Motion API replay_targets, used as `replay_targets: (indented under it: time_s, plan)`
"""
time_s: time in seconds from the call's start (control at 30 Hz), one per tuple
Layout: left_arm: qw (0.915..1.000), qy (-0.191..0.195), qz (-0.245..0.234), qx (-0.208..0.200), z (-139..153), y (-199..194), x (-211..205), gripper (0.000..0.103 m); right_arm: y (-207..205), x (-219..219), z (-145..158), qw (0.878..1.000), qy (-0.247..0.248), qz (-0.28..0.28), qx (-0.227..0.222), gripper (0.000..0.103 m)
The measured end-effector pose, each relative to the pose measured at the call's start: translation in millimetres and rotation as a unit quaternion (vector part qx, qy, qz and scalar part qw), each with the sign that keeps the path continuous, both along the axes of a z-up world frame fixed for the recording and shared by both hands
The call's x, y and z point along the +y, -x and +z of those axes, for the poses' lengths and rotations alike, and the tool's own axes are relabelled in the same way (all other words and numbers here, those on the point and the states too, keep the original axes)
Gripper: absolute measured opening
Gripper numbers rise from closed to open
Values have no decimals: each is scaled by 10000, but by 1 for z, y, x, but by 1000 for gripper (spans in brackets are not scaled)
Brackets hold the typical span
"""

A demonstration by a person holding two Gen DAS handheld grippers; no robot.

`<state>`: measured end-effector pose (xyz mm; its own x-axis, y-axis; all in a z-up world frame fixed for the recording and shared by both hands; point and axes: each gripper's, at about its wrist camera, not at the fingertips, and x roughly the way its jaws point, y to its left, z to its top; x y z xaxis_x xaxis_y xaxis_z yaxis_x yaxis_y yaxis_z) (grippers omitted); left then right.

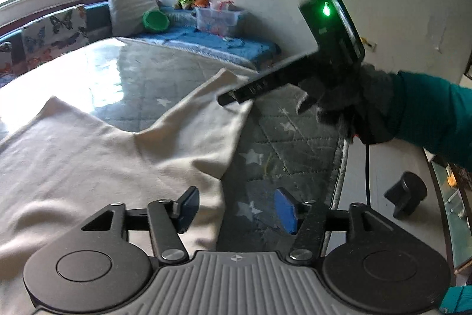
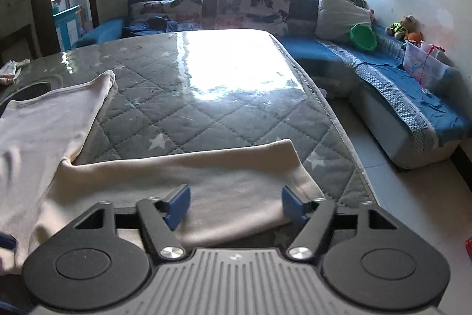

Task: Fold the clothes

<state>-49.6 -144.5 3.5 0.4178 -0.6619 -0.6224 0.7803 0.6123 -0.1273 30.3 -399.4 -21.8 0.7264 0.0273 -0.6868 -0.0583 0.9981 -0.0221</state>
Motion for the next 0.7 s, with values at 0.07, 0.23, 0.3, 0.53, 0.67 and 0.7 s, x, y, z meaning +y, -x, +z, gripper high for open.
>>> replay_targets:
  time_s: [0.07, 0.23, 0.3, 0.53, 0.67, 0.7]
  plan:
    - [9996, 63, 239, -97, 5, 4, 16, 72, 3, 5, 4, 10000, 9, 50, -38, 74]
    - [9939, 128, 1073, -208, 13, 12, 67, 76, 21, 42, 19, 9976, 0, 653, -237, 88]
    - [9897, 114, 1411, -234, 13, 15, 88, 76, 24, 57, 22, 9957, -45, 884, -264, 92]
    - [9667, 50, 2549, -203, 8, 22, 158, 76, 28, 128, 30, 9823, -219, 1843, -257, 98]
    - [9520, 13, 3057, -127, 0, 18, 186, 76, 25, 171, 28, 9715, -268, 2347, -196, 99]
    - [9485, 16, 3167, -105, -2, 17, 192, 76, 24, 182, 25, 9692, -262, 2443, -166, 99]
